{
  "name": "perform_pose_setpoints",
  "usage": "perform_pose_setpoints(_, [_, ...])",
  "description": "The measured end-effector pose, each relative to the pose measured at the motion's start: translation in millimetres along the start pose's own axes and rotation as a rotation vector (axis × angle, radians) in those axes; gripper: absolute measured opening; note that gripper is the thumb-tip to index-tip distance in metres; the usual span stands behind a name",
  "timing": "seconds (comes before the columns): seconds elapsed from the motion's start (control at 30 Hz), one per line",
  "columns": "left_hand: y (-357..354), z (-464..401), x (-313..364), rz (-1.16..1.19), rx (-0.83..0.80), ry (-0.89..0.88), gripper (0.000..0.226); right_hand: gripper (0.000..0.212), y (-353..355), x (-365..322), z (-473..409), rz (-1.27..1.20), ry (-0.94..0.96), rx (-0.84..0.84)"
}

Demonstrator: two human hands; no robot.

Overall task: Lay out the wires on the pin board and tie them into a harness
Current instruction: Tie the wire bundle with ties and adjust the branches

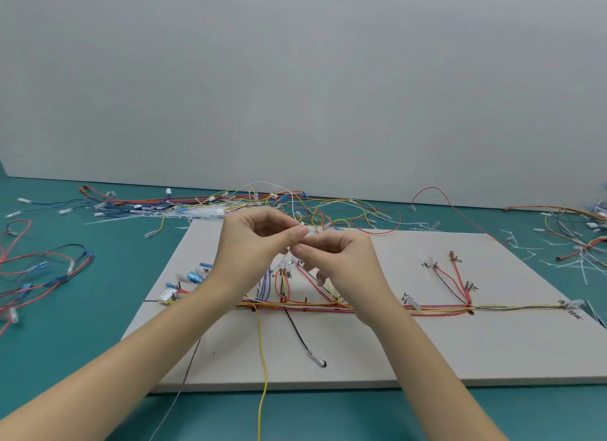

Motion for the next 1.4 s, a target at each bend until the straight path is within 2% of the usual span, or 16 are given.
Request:
perform_pose_setpoints(0.17, [-3.4, 3.0, -1.6, 0.047, 0.026, 0.024, 0.017, 0.008, -8.6, 11.9, 4.0, -0.117, -0.101, -0.038])
perform_pose_setpoints(0.33, [-1.1, 1.6, -3.9, -0.025, -0.063, 0.079, 0.007, 0.013, -8.9, 20.4, 7.2, -0.169, -0.132, -0.021])
perform_pose_setpoints(0.4, [10.2, -5.2, -7.4, -0.132, -0.144, 0.168, 0.001, 0.012, -1.4, 22.2, 7.0, -0.149, -0.162, -0.03])
perform_pose_setpoints(0.53, [39.5, -11.0, -23.3, -0.563, -0.387, 0.294, 0.017, 0.013, 16.5, 26.3, 3.2, -0.062, -0.212, -0.006])
perform_pose_setpoints(0.63, [53.0, -2.1, -37.2, -0.813, -0.49, 0.339, 0.005, 0.011, 27.2, 28.4, 1.3, -0.033, -0.211, 0.064])
perform_pose_setpoints(0.73, [58.9, 0.3, -37.0, -0.778, -0.5, 0.341, 0.02, 0.01, 28.3, 29.8, 2.0, -0.059, -0.211, 0.1])
perform_pose_setpoints(0.83, [64.1, 1.7, -34.8, -0.801, -0.52, 0.331, 0.025, 0.017, 26.4, 31.8, 2.0, -0.096, -0.228, 0.115])
perform_pose_setpoints(0.93, [66.2, 5.3, -38.8, -0.894, -0.452, 0.295, 0.022, 0.018, 26.8, 35.0, 4.3, -0.159, -0.244, 0.158])
perform_pose_setpoints(1.07, [61.3, 4.4, -41.2, -0.876, -0.341, 0.291, 0.019, 0.014, 29.0, 37.3, 7.4, -0.236, -0.237, 0.223])
perform_pose_setpoints(1.13, [60.8, 4.2, -41.3, -0.891, -0.339, 0.296, 0.017, 0.009, 28.2, 37.7, 6.7, -0.24, -0.238, 0.223])
perform_pose_setpoints(1.23, [60.2, 5.6, -40.9, -0.89, -0.344, 0.287, 0.017, 0.015, 24.7, 38.0, 5.1, -0.226, -0.255, 0.204])
perform_pose_setpoints(1.4, [62.8, 5.5, -43.2, -0.953, -0.413, 0.301, 0.031, 0.019, 9.9, 35.2, 0.6, -0.178, -0.274, 0.131])
Point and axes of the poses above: each hand's wrist, its own z-axis away from the middle knuckle, its own y-axis out of the back of the hand, x = y × z, the point moved 4 cm from there along -z, towards the middle knuckle, and after that the axes turned 14 degrees about y, right-handed, at the moved point
